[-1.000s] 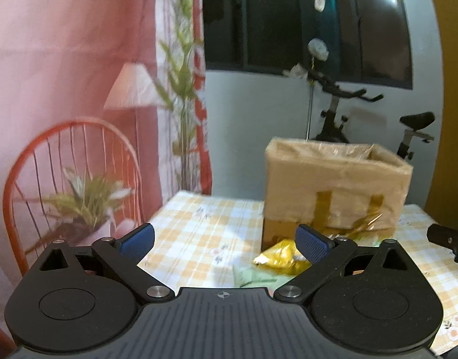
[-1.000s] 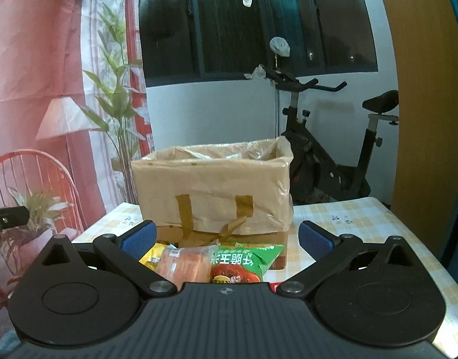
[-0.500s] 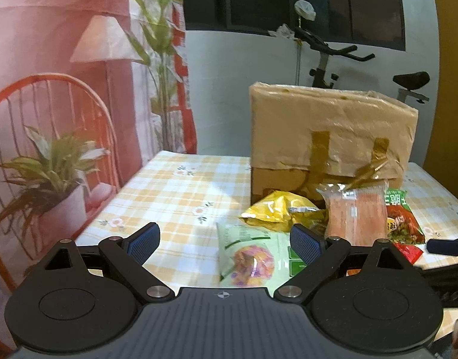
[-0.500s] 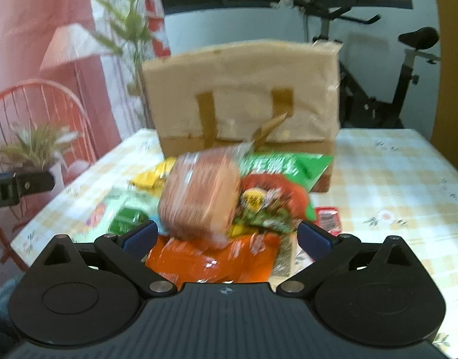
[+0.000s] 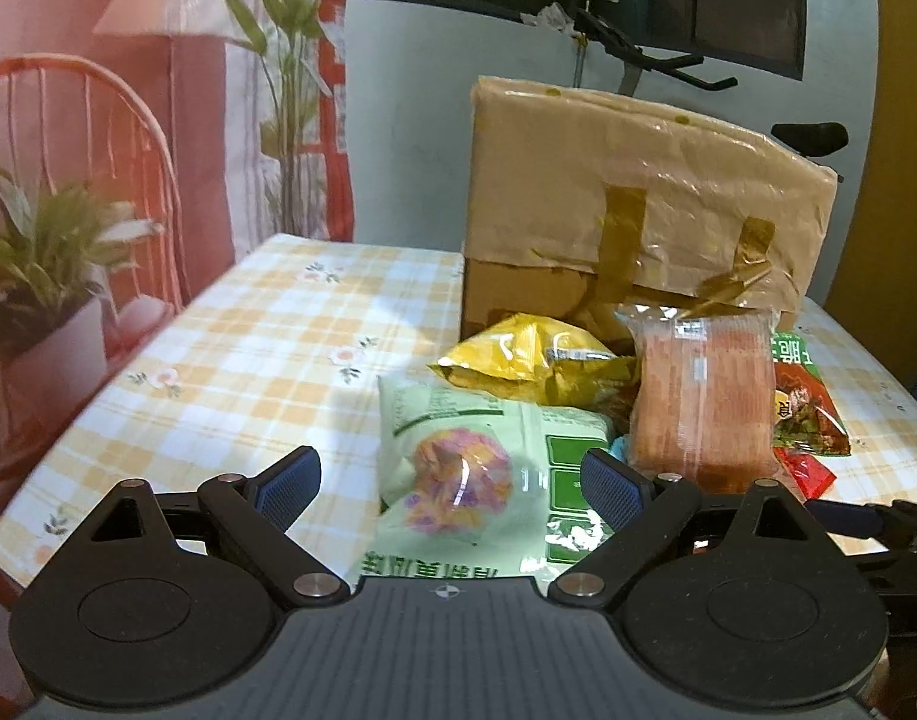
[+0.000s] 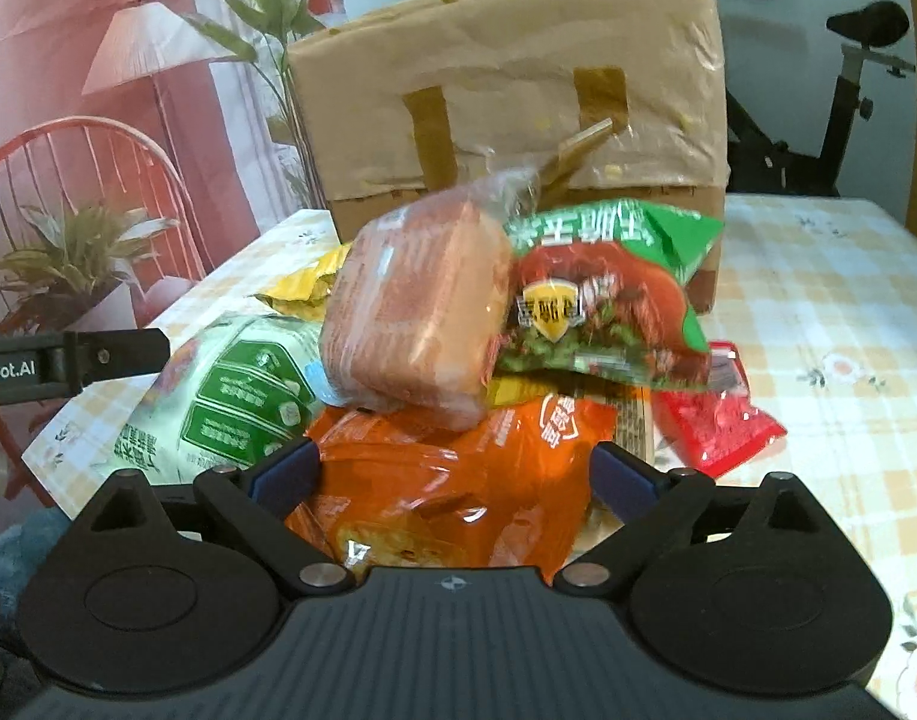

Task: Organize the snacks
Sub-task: 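Lower the left tool onto the green-white snack bag and close it, then grasp the orange snack bag with the right tool while the left tool lifts the green-white bag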

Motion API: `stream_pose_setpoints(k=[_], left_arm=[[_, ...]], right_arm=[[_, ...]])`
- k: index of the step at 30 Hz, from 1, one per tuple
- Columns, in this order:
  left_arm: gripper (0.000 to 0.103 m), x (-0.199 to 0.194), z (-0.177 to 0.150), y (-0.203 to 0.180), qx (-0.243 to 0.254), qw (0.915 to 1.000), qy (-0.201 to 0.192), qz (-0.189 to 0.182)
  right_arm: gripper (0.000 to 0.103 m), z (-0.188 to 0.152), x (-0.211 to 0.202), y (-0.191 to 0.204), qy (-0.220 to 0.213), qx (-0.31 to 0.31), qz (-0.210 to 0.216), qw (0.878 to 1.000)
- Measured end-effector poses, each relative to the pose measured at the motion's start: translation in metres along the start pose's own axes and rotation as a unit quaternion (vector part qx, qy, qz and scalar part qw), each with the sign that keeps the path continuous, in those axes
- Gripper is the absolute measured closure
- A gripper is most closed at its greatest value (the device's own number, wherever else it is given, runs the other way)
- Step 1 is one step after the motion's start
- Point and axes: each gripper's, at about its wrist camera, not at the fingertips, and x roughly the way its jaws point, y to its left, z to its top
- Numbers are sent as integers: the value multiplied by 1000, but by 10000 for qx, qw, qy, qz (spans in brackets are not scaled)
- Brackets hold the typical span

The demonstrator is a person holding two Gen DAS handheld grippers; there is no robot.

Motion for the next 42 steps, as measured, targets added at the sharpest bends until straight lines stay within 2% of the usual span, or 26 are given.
stream_pose_setpoints(k=[6, 8, 10, 13, 17, 19, 21, 22, 29, 37, 42], left_arm=[[8, 20, -1, 1, -171, 9985, 341, -389], [8, 29, 0, 1, -242, 9974, 465, -496], [8, 40, 0, -3, -105, 9970, 539, -550], [5, 51, -2, -8, 18, 9965, 611, -571], [4, 53, -9, -14, 283, 9971, 529, -472], [14, 49, -11, -14, 427, 9969, 510, -421], [29, 37, -12, -15, 500, 9974, 376, -370], [31, 31, -11, -15, 501, 9976, 324, -360], [33, 11, -12, -3, 245, 9988, 315, -275], [33, -9, -10, -13, 427, 9986, -45, -295], [33, -10, -10, -12, 399, 9990, -96, -187]], right_arm=[[4, -1, -1, -7, 21, 171, 173, 9997], [10, -1, -5, -5, -14, 132, 202, 9997], [19, 0, -9, -4, -66, 42, 252, 9997], [21, -1, -15, 0, -103, -91, 209, 9997], [21, -2, -17, -5, -52, 59, 254, 9996], [18, -1, -16, -8, -36, 119, 236, 9996], [18, -2, -15, -9, -17, 155, 245, 9996], [18, -1, -15, -9, -9, 171, 256, 9995], [16, -1, -14, -9, 30, 253, 343, 9991], [12, -2, -14, -10, 91, 347, 315, 9989], [7, -5, -11, -14, 170, 505, 368, 9979]])
